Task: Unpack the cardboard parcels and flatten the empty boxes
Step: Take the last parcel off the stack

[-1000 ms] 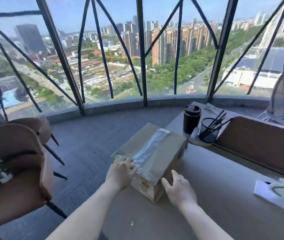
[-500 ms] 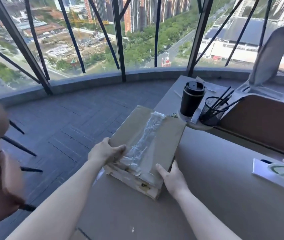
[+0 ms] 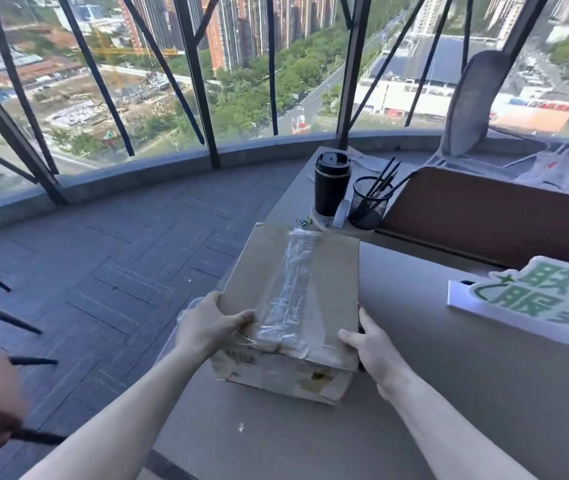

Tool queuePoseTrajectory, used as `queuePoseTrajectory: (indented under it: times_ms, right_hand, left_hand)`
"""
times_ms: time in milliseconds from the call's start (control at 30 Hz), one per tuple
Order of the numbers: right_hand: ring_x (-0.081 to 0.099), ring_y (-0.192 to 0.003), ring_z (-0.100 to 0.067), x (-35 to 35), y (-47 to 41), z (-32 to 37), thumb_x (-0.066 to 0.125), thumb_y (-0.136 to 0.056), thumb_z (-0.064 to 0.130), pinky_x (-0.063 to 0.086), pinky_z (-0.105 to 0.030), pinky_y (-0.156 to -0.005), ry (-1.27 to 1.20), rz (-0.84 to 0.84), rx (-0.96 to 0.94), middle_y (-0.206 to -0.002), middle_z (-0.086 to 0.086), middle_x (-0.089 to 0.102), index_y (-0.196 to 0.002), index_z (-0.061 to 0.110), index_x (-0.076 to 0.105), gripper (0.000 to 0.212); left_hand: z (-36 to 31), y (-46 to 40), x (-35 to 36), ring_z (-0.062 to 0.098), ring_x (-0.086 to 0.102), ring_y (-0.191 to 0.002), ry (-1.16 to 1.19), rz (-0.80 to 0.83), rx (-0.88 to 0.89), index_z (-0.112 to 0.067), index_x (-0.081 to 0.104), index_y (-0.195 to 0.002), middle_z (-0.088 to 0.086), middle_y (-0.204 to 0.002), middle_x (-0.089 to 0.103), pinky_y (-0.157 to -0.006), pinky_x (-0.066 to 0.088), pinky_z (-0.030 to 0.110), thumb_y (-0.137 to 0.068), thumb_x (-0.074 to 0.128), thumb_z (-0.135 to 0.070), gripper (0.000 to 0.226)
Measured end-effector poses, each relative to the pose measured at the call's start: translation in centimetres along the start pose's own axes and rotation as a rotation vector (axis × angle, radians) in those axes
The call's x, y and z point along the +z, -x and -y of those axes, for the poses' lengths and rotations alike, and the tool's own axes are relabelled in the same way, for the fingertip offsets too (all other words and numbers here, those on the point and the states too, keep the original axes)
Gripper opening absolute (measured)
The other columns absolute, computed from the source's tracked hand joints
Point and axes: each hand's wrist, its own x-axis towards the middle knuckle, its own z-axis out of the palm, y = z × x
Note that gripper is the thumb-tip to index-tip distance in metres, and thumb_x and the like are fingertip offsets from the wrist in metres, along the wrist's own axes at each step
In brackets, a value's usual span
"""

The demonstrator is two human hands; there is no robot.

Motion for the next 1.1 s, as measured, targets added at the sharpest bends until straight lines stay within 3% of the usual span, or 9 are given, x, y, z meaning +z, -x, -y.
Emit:
queuePoseTrajectory:
  times_ms: [67,200,333,467,600,867,1000,1100]
  right_hand:
    - [0.067,-0.099,0.001,-2.8,2.8,-0.6,0.053,-0.095,0.005,0.048,-0.019,-0.080,-0.022,-0.028,-0.002,-0.114,0.017,0.070,-0.132,0.036,0.053,0.048]
    - [0.067,-0.101,-0.002,-10.1,8.7,-2.6,0.053,-0.095,0.002,0.049,-0.020,-0.080,-0.042,-0.097,-0.020,-0.114,0.015,0.071,-0.131,0.034,0.056,0.048]
    - [0.065,-0.105,-0.006,-19.0,15.1,-5.4,0.055,-0.094,0.004,0.048,-0.025,-0.089,-0.054,-0.163,-0.030,-0.110,0.019,0.071,-0.124,0.041,0.057,0.047]
    - [0.060,-0.114,-0.006,-27.7,20.8,-8.7,0.057,-0.093,0.008,0.043,-0.030,-0.104,-0.026,-0.217,-0.024,-0.127,0.016,0.063,-0.148,0.034,0.040,0.064]
    - [0.061,-0.109,-0.004,-33.8,25.3,-11.3,0.055,-0.092,0.004,0.046,-0.023,-0.091,-0.040,-0.271,-0.008,-0.121,0.018,0.065,-0.144,0.036,0.043,0.062]
    - [0.061,-0.104,0.003,-37.9,27.9,-17.2,0.055,-0.089,-0.003,0.045,-0.017,-0.081,-0.090,-0.317,0.067,-0.114,0.023,0.066,-0.142,0.031,0.049,0.063]
    - [0.058,-0.089,0.021,-37.9,27.6,-19.4,0.055,-0.093,-0.001,0.045,-0.005,-0.069,-0.108,-0.273,0.075,-0.110,0.031,0.059,-0.142,0.039,0.038,0.066]
    - [0.055,-0.092,0.024,-38.4,27.4,-20.5,0.054,-0.097,0.004,0.045,-0.002,-0.071,-0.134,-0.243,0.081,-0.119,0.028,0.057,-0.142,0.040,0.035,0.060]
  left_hand:
    - [-2.2,2.3,1.2,0.015,0.066,-0.089,-0.003,0.020,0.040,-0.030,0.058,-0.104,-0.010,-0.093,0.070,-0.081,0.054,0.035,-0.071,0.075,-0.059,0.047]
    - [-7.5,8.3,5.1,0.012,0.065,-0.082,-0.016,0.053,0.121,-0.030,0.058,-0.099,-0.013,-0.086,0.068,-0.072,0.054,0.031,-0.068,0.074,-0.063,0.048]
    - [-13.2,16.5,10.6,0.006,0.056,-0.072,0.003,0.068,0.163,-0.029,0.055,-0.093,-0.016,-0.079,0.062,-0.054,0.038,0.022,-0.071,0.074,-0.057,0.040]
    - [-17.6,24.2,17.2,-0.001,0.056,-0.070,0.070,0.087,0.182,-0.029,0.057,-0.093,-0.015,-0.079,0.064,-0.053,0.039,0.022,-0.072,0.074,-0.055,0.038]
    - [-20.7,29.7,22.3,0.001,0.057,-0.069,0.064,0.122,0.191,-0.028,0.054,-0.090,-0.015,-0.079,0.063,-0.052,0.039,0.024,-0.072,0.073,-0.056,0.038]
    - [-21.7,33.6,27.6,0.008,0.057,-0.069,-0.014,0.180,0.193,-0.027,0.055,-0.096,-0.016,-0.079,0.062,-0.054,0.042,0.024,-0.071,0.075,-0.056,0.043]
    - [-20.4,33.7,28.9,0.019,0.059,-0.077,-0.044,0.200,0.178,-0.026,0.047,-0.102,-0.007,-0.088,0.065,-0.061,0.045,0.029,-0.069,0.075,-0.054,0.052]
    - [-20.7,33.5,29.0,0.021,0.058,-0.079,-0.117,0.245,0.160,-0.023,0.043,-0.103,-0.009,-0.085,0.059,-0.059,0.044,0.030,-0.070,0.071,-0.054,0.054]
